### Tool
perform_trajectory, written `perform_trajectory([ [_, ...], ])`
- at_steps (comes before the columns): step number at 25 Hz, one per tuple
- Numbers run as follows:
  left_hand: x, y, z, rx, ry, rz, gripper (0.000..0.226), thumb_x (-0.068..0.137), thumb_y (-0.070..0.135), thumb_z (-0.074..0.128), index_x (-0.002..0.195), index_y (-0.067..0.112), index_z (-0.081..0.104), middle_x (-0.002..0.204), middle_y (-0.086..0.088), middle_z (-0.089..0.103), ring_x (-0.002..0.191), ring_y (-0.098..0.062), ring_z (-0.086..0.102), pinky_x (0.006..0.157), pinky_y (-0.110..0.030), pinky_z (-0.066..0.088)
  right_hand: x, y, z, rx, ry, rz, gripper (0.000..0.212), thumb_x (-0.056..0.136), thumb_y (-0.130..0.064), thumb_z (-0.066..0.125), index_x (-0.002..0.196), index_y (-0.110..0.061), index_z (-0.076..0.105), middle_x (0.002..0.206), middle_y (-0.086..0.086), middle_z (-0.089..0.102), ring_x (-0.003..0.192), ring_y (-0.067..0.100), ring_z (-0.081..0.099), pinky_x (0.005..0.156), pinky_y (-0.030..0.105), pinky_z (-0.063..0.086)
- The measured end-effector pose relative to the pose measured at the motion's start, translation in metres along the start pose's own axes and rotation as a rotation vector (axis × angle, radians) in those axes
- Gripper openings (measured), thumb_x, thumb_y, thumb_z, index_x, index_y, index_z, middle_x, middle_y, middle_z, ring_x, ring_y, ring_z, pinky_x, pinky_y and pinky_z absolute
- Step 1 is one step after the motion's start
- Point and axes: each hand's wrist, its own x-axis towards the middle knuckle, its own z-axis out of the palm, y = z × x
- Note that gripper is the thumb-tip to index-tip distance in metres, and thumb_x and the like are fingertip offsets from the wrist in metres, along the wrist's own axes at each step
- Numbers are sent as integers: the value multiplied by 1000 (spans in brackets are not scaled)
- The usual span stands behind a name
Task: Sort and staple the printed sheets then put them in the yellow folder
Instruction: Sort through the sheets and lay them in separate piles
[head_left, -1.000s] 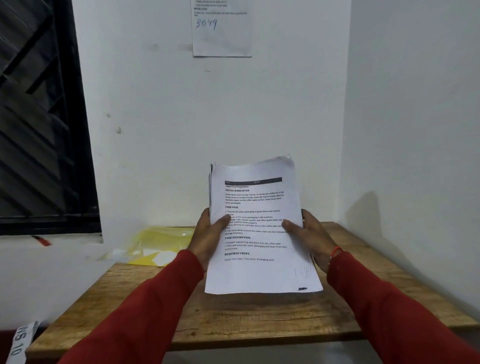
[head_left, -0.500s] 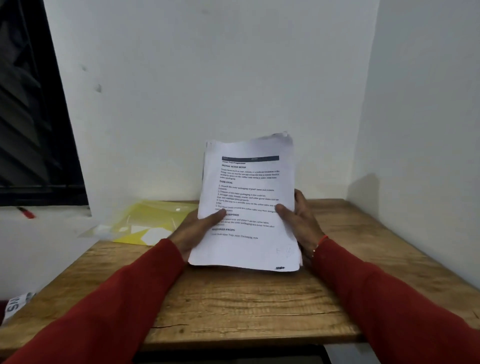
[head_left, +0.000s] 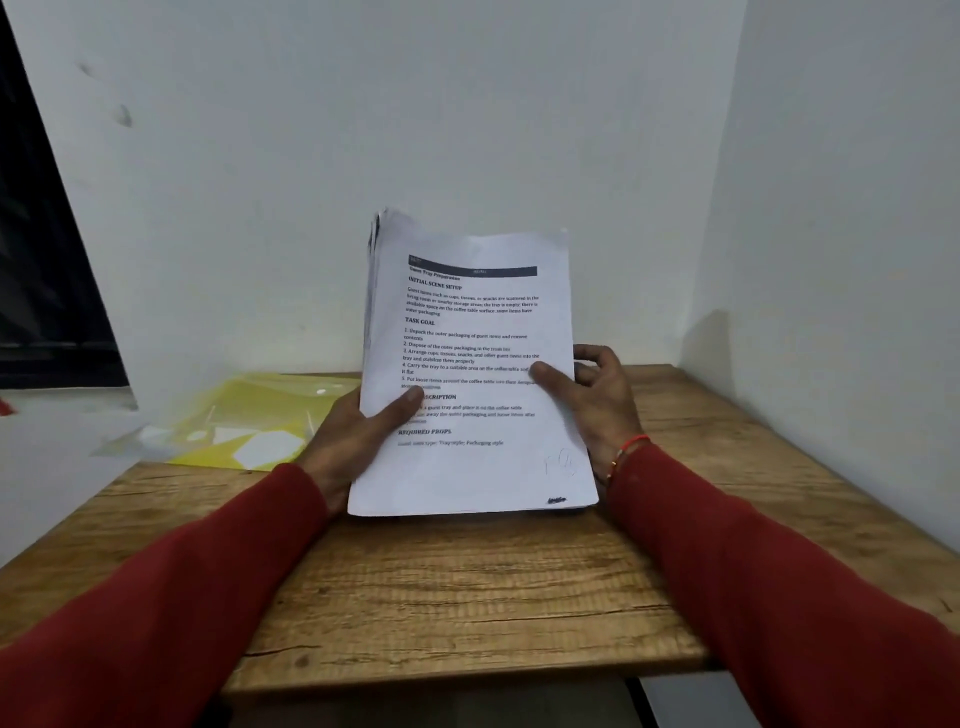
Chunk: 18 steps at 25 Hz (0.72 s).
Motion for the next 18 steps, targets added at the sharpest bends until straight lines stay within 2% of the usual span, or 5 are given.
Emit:
perform_trajectory([
  [4, -4, 1, 3, -8, -23, 32, 37, 93, 36, 60, 122, 14, 63, 110, -6, 76, 97, -25, 74, 71, -35, 61, 9, -1, -11, -8, -12, -7, 23, 85, -17, 75, 103, -8, 66, 103, 17, 74, 96, 35, 71, 86, 48, 57],
  [7, -5, 1, 5, 2, 9, 54, 28, 97, 30, 58, 118, 14, 64, 102, -4, 77, 85, -20, 75, 62, -31, 60, 16, -11, -35, -51, -10, -3, 21, 90, -17, 69, 105, -3, 70, 106, 18, 72, 94, 30, 68, 87, 42, 55],
  [10, -4, -3, 4, 42, 13, 56, 24, 97, 22, 59, 116, 8, 65, 96, -5, 78, 78, -18, 75, 59, -28, 58, 34, -34, -98, -430, 111, -49, 23, 90, -25, 70, 100, -4, 70, 90, 12, 65, 82, 21, 56, 72, 36, 46],
  [14, 1, -5, 0, 69, 30, 66, 31, 96, 22, 61, 121, 5, 64, 97, -5, 78, 79, -19, 75, 61, -28, 58, 50, -57, -185, -1005, 77, 137, 30, 88, -23, 72, 112, -7, 68, 111, 12, 66, 97, 26, 61, 85, 31, 44],
  [18, 0, -4, -1, 50, 37, 73, 25, 97, 21, 61, 118, 9, 64, 92, -1, 78, 78, -17, 75, 60, -27, 58, 51, -31, -194, -1164, 20, 158, 38, 83, -22, 76, 117, -9, 64, 114, 10, 65, 96, 26, 59, 81, 28, 39],
])
